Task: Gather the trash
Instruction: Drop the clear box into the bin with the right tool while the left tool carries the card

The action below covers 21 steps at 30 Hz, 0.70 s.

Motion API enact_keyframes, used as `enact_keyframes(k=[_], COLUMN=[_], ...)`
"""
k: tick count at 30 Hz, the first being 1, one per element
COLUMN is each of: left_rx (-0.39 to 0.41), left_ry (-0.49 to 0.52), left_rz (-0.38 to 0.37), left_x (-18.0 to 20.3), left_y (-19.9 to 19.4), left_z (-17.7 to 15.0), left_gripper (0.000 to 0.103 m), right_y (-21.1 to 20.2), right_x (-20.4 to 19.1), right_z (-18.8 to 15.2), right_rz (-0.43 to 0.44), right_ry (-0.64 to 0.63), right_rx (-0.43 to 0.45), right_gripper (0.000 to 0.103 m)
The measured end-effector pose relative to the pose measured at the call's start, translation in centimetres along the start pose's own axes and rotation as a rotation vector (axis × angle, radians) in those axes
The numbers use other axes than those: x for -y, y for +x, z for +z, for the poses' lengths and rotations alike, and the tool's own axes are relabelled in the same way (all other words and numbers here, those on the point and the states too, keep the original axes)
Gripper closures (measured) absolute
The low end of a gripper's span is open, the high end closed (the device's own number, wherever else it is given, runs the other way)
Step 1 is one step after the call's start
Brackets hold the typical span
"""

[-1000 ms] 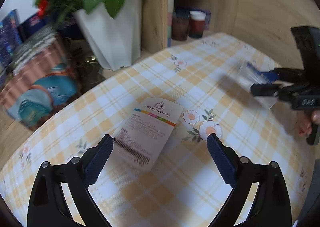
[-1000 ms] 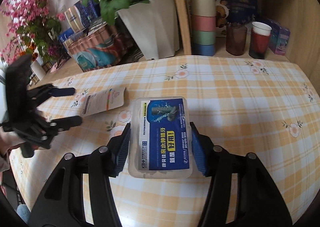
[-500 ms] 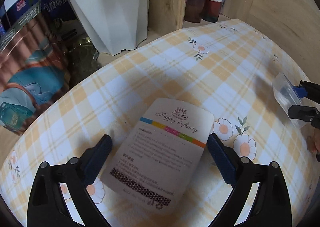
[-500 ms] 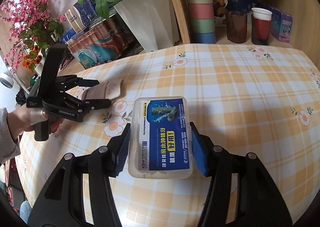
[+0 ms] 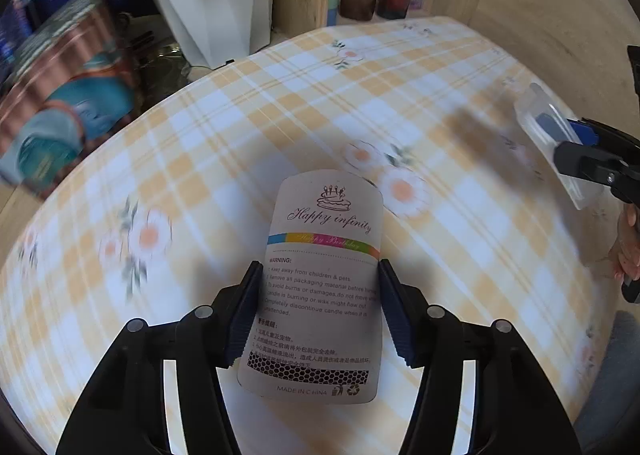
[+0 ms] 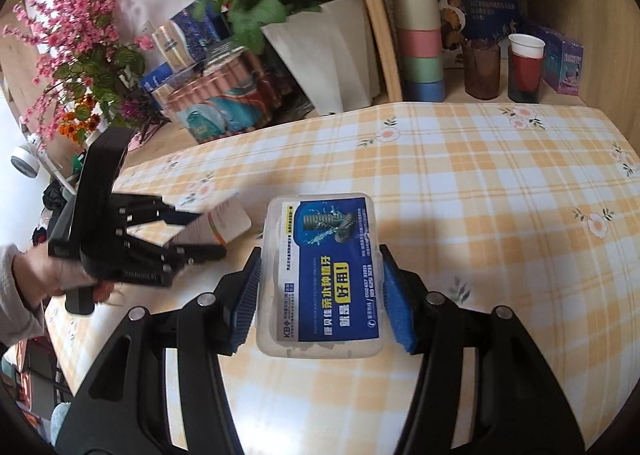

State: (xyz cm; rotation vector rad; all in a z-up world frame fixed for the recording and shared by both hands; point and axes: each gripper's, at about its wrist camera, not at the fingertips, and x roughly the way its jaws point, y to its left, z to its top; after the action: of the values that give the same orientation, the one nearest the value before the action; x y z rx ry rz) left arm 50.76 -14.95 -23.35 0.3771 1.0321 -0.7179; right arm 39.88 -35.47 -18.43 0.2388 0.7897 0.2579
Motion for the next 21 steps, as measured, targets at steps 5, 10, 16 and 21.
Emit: enact_keyframes(k=[5,10,16,21], left_rx=[0.082,0.171,0.272,0.346], left_ry=[-0.065,-0.138,-0.293,-0.376], left_rz=[0.004,0.042,0.045,0.047], left_x=[2.6,5.5,8.5,11.6], left_y=[-5.9,-12.6,-19.8,-24.5], left_z=[-3.8,-7.7,-13.3,-18.0], left_gripper=[0.047,0.047,0.047,0.046], right_y=[-3.4,-7.2,-12.1,-15.8], right_x=[-3.3,-6.9,-10.4,-12.8], right_z=[-1.5,-3.7,-7.1,-10.3], right_rz=[0.018,0.052,0.079,0.07], right_ry=[-0.045,-0.079,-0.089,-0.125], right_rx=[0.022,0.062,0.1,0.133], right_gripper=[0.046,0.046,0.046,0.046])
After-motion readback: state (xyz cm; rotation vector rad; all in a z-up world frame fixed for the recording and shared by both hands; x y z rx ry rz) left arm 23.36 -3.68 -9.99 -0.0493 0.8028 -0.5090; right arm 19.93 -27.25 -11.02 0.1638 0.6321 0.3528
